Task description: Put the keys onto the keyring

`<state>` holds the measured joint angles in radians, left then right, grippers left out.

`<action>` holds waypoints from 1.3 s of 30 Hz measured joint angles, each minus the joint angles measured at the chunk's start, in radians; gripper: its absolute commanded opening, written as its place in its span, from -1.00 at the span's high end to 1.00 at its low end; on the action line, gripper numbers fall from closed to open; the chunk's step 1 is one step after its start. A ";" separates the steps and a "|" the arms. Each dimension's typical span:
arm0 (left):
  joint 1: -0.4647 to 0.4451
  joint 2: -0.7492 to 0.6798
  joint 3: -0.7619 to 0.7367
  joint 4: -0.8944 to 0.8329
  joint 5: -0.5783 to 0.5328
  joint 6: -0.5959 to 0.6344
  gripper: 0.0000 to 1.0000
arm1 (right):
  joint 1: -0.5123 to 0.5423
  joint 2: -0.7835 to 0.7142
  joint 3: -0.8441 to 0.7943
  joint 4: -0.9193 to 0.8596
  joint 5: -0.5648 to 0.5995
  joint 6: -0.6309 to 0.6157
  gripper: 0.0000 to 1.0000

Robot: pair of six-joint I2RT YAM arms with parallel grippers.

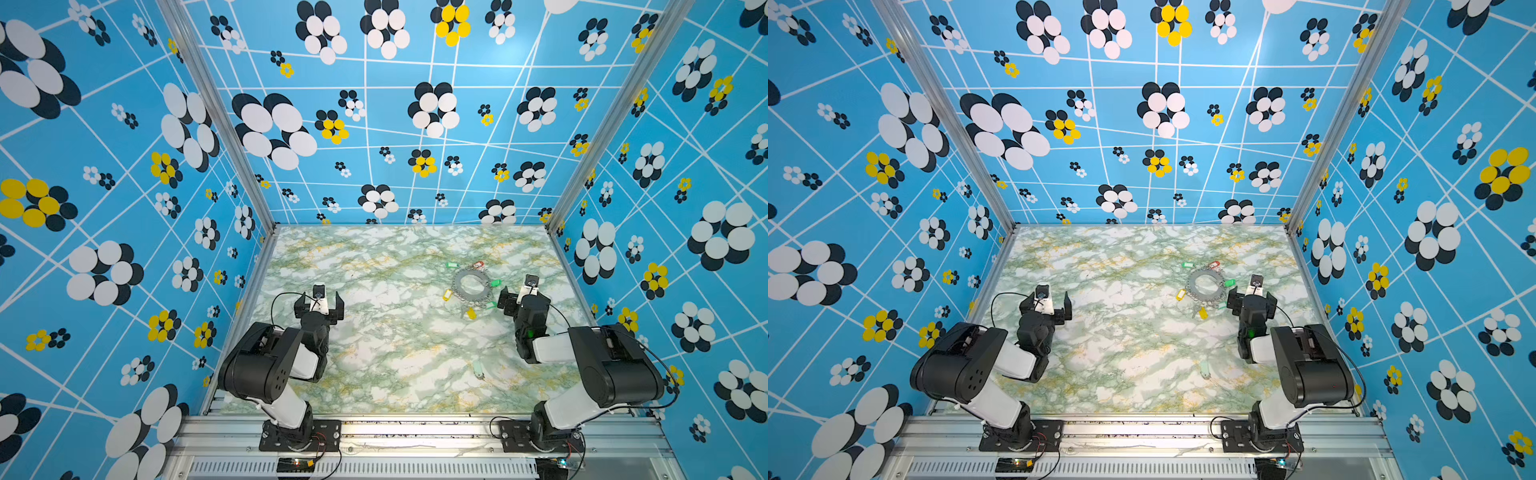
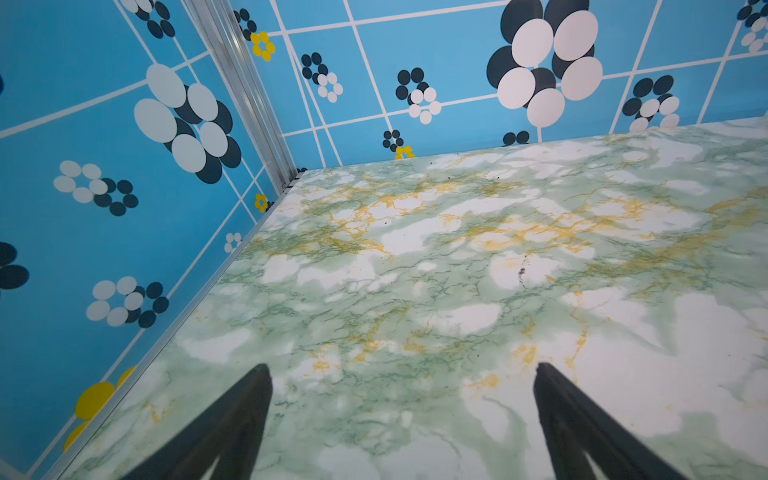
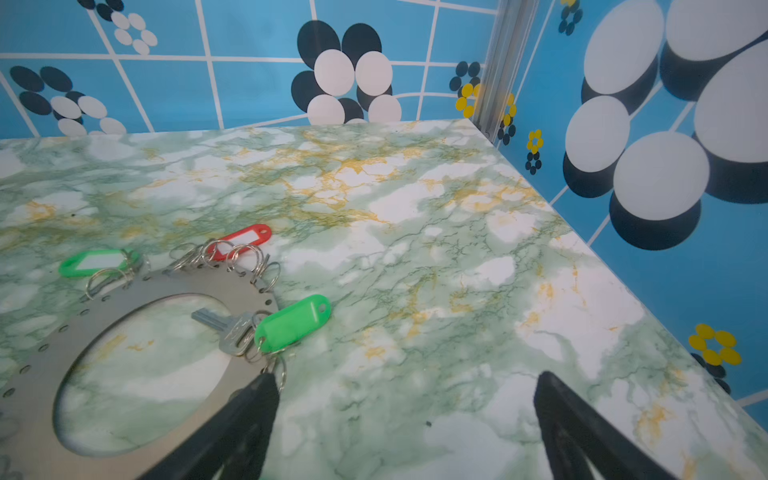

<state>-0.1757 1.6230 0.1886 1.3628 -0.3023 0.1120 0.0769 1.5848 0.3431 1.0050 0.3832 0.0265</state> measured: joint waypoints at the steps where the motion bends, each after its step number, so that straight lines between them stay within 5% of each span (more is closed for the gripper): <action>1: 0.002 0.000 0.006 -0.009 0.004 0.000 -0.99 | 0.000 0.000 0.000 0.000 0.000 0.000 -0.98; 18: 0.118 -0.049 0.159 -0.325 0.203 -0.061 -0.99 | 0.000 0.000 0.000 0.000 -0.002 0.000 -0.99; 29: 0.140 -0.049 0.155 -0.364 0.351 -0.068 -0.99 | 0.000 0.000 0.000 0.000 -0.017 0.000 -0.98; 39: 0.142 -0.103 0.156 -0.427 0.367 -0.068 -0.99 | 0.005 -0.073 0.013 -0.093 -0.048 -0.016 -0.98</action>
<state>-0.0338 1.5196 0.3447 0.9360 0.0647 0.0444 0.0814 1.5116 0.3557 0.9119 0.3351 0.0109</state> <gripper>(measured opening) 0.993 0.991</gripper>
